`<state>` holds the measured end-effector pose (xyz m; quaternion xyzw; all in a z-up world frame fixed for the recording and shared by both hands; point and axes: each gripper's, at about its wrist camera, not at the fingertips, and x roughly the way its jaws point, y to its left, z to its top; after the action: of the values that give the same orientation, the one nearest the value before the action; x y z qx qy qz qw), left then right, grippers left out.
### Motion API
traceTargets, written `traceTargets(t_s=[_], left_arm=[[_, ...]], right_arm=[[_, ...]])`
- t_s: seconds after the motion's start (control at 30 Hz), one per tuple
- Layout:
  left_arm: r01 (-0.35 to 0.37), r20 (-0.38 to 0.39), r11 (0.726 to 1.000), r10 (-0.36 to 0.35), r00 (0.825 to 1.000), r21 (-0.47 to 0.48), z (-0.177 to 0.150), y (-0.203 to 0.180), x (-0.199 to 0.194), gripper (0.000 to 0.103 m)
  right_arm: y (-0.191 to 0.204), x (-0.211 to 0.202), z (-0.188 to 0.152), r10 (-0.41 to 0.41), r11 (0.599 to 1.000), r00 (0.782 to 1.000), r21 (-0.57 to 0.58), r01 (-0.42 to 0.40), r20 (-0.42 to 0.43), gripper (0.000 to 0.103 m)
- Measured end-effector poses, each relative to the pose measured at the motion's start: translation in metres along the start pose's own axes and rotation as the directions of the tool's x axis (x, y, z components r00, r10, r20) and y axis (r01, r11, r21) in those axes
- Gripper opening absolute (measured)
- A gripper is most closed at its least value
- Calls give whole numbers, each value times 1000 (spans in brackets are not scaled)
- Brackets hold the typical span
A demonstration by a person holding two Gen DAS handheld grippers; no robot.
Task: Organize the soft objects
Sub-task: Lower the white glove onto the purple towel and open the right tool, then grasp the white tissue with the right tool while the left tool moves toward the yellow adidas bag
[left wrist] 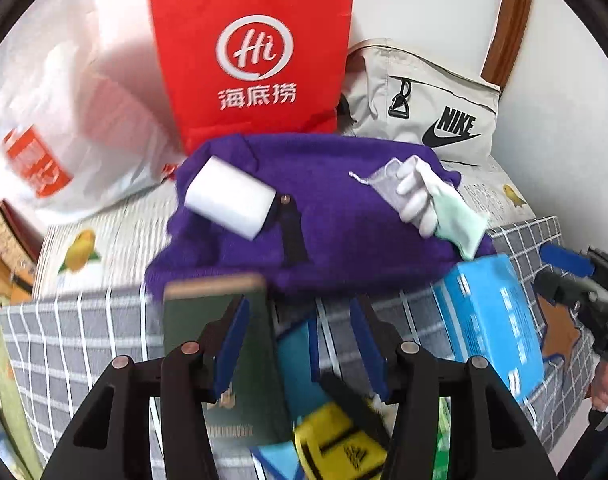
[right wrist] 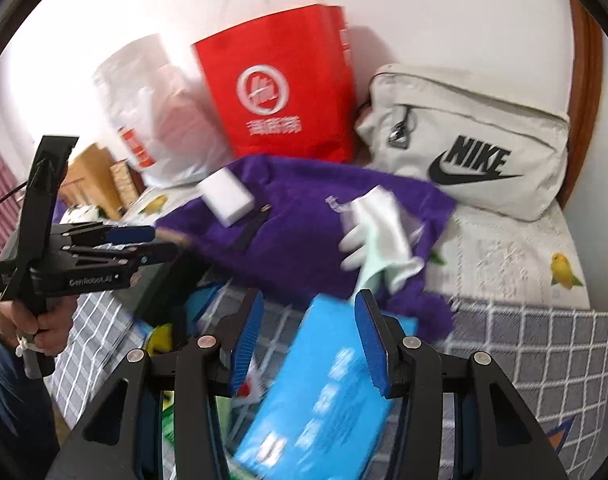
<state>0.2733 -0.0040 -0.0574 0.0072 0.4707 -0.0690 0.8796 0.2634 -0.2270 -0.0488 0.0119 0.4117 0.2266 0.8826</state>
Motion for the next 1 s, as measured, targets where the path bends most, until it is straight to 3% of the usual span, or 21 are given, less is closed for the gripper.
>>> traceTargets(t_s=[0.3,0.53,0.8,0.93,1.0], left_arm=[[-2,3,998,2,1000,-70,-55,10,-27,51],[15,1,996,-15,1000,-90,-89,8,-37,51],[46,-9,995,-47,999,-90,-119,2,-33,51],[51,-12,994,-52,999,-92,-132,1,-29,51],[54,-17,994,-56,998,-98,-138,0,-27,51]], right_arm=[[46,-22,-63,99,991,994,-90,-103,-50,48],[55,-33,-116,67,991,993,-109,-78,-101,48],[42,-3,-158,2,997,983,-73,-16,-184,48],[35,7,-169,14,999,982,-35,-21,-189,47],[34,4,-171,13,999,988,-41,-20,-156,37]])
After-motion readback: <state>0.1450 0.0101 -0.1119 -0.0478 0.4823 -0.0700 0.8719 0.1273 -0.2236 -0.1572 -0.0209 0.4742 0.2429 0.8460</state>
